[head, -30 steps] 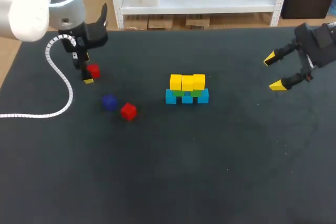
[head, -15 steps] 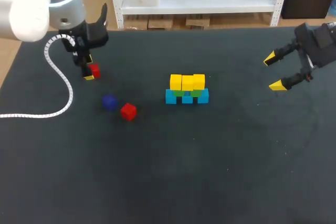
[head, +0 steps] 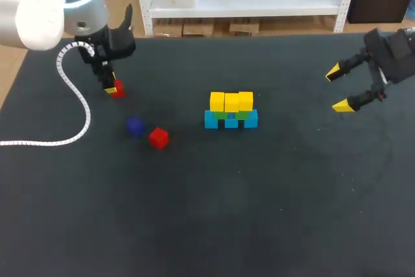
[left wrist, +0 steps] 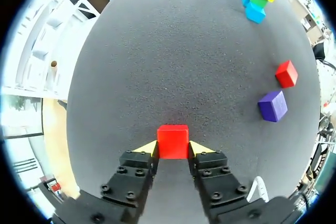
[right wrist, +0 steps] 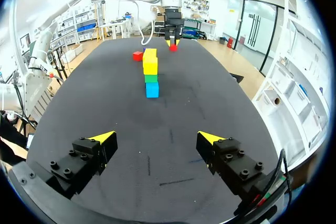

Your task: Place the blue cubes, place green cubes on the blue cubes, place the yellow cubes on the green cubes, then place the red cubes on the yellow cubes, and place purple cube on the red cubes.

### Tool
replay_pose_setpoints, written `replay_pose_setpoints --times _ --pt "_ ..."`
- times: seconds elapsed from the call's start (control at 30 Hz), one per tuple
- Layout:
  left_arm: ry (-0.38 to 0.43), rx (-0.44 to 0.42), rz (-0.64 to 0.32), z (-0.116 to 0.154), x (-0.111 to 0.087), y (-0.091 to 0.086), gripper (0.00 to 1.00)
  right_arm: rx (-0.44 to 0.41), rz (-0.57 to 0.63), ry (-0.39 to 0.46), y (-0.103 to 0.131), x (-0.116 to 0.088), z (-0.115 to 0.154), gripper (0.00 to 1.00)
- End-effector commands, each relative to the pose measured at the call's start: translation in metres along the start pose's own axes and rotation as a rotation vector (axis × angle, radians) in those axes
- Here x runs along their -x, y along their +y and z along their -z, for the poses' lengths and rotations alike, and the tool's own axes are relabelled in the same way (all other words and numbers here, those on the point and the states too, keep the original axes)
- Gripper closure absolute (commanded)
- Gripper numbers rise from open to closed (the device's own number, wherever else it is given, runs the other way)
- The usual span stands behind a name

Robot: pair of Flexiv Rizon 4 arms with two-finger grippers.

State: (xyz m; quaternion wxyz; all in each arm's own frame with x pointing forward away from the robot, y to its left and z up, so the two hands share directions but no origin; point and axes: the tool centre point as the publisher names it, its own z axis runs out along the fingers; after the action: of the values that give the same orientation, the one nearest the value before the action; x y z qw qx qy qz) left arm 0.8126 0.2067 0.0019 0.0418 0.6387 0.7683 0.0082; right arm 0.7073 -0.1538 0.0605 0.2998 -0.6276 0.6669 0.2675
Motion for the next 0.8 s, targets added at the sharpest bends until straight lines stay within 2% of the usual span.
replay_pose_setpoints --times 0.03,0.3,0.57,0.8 --pt "-0.01 -0.002 -0.008 0.006 0.003 -0.004 1.0 0.0 0.001 -0.002 0.0 0.0 0.0 0.0" --pt "-0.047 0.004 -0.015 0.048 0.021 -0.028 1.0 0.0 0.001 -0.002 0.0 0.0 0.0 0.0" --pt "-0.014 0.001 -0.075 0.093 0.051 -0.063 1.0 0.0 0.001 -0.002 0.0 0.0 0.0 0.0" --pt "-0.023 0.002 -0.049 0.123 0.081 -0.089 1.0 0.0 0.001 -0.002 0.0 0.0 0.0 0.0"
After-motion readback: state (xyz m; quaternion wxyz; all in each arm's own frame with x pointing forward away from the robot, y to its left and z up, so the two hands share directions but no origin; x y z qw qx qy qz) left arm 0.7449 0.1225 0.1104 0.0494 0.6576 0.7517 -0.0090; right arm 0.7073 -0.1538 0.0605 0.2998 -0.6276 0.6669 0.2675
